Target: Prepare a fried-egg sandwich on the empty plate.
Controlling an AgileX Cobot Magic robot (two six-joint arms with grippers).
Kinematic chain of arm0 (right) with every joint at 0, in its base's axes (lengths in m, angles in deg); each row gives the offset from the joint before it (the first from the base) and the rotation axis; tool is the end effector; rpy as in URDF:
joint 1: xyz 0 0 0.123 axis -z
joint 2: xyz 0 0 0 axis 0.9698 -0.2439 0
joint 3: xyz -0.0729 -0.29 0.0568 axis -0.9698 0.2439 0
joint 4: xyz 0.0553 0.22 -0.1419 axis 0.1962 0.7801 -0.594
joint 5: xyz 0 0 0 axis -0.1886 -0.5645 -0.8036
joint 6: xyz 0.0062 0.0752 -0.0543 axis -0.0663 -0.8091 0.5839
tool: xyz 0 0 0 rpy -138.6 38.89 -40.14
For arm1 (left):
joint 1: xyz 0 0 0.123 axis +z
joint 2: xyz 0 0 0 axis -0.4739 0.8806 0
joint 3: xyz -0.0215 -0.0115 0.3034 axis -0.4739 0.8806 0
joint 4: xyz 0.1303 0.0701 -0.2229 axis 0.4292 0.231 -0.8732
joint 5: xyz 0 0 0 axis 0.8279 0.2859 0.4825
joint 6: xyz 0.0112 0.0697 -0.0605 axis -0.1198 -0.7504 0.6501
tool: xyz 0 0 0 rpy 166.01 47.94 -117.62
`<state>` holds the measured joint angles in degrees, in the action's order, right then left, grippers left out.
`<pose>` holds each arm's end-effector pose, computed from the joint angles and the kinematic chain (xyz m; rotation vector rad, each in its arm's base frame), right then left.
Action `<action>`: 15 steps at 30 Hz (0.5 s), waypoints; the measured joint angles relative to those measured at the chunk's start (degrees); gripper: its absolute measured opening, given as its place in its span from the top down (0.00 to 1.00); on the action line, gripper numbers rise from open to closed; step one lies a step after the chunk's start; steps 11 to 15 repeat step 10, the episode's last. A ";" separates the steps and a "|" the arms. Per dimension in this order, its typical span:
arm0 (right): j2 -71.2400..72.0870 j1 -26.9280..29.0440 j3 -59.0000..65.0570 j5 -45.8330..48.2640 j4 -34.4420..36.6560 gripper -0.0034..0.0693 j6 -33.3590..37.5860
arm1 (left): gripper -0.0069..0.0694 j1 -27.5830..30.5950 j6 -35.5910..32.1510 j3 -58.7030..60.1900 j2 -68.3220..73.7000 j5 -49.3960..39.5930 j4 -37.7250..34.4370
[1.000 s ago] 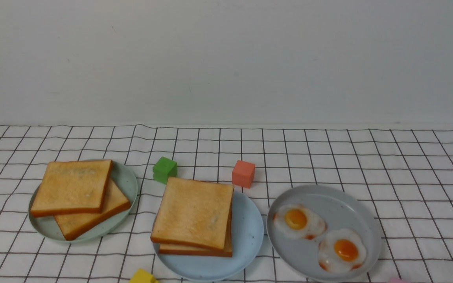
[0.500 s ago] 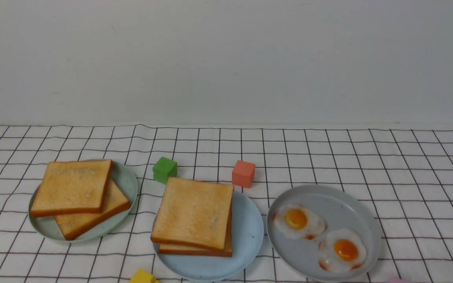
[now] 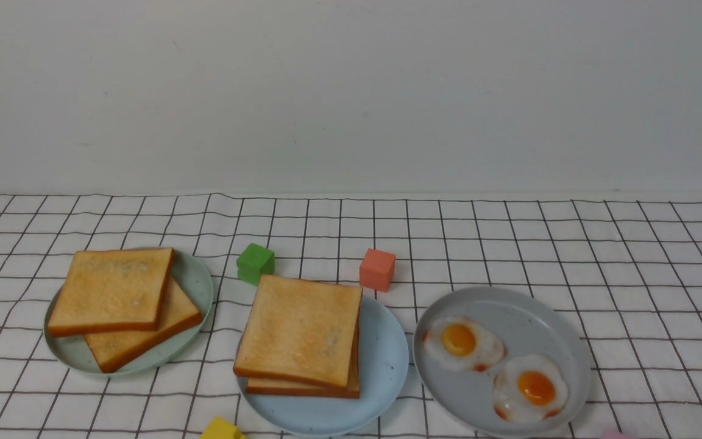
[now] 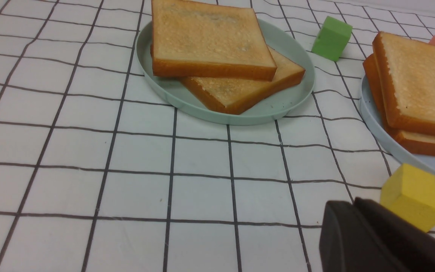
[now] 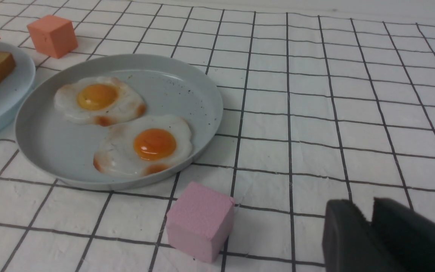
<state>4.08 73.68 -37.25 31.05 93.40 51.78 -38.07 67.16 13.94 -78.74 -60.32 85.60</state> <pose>0.0497 0.0058 0.1723 -0.1270 1.8873 0.0204 0.0500 -0.0062 0.1674 -0.0545 1.9034 -0.2352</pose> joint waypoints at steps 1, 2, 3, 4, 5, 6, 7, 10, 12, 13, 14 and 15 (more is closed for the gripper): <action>0.00 0.00 0.00 0.00 0.00 0.77 0.00 | 0.86 0.00 0.00 0.00 0.00 0.00 0.00; 0.00 0.00 0.00 0.00 0.00 0.77 0.00 | 0.86 0.00 0.00 0.00 0.00 0.00 0.00; 0.00 0.00 0.00 -0.04 0.00 0.76 0.00 | 0.86 0.00 0.00 0.00 0.00 0.00 0.00; 0.00 0.00 0.00 -0.04 0.00 0.76 0.00 | 0.86 0.00 0.00 0.00 0.00 0.00 0.00; 0.00 0.00 0.00 -0.04 0.00 0.76 0.00 | 0.86 0.00 0.00 0.00 0.00 0.00 0.00; 0.00 0.00 0.00 -0.04 0.00 0.76 0.00 | 0.86 0.00 0.00 0.00 0.00 0.00 0.00; 0.00 0.00 0.00 -0.04 0.00 0.76 0.00 | 0.86 0.00 0.00 0.00 0.00 0.00 0.00; 0.00 0.00 0.00 -0.04 0.00 0.76 0.00 | 0.86 0.00 0.00 0.00 0.00 0.00 0.00; 0.00 0.00 0.00 -0.04 0.00 0.76 0.00 | 0.86 0.00 0.00 0.00 0.00 0.00 0.00; 0.00 0.00 0.00 -0.04 0.00 0.76 0.00 | 0.86 0.00 0.00 0.00 0.00 0.00 0.00; 0.00 0.00 0.00 -0.04 0.00 0.76 0.00 | 0.86 0.00 0.00 0.00 0.00 0.00 0.00; 0.00 0.00 0.00 -0.04 0.00 0.76 0.00 | 0.86 0.00 0.00 0.00 0.00 0.00 0.00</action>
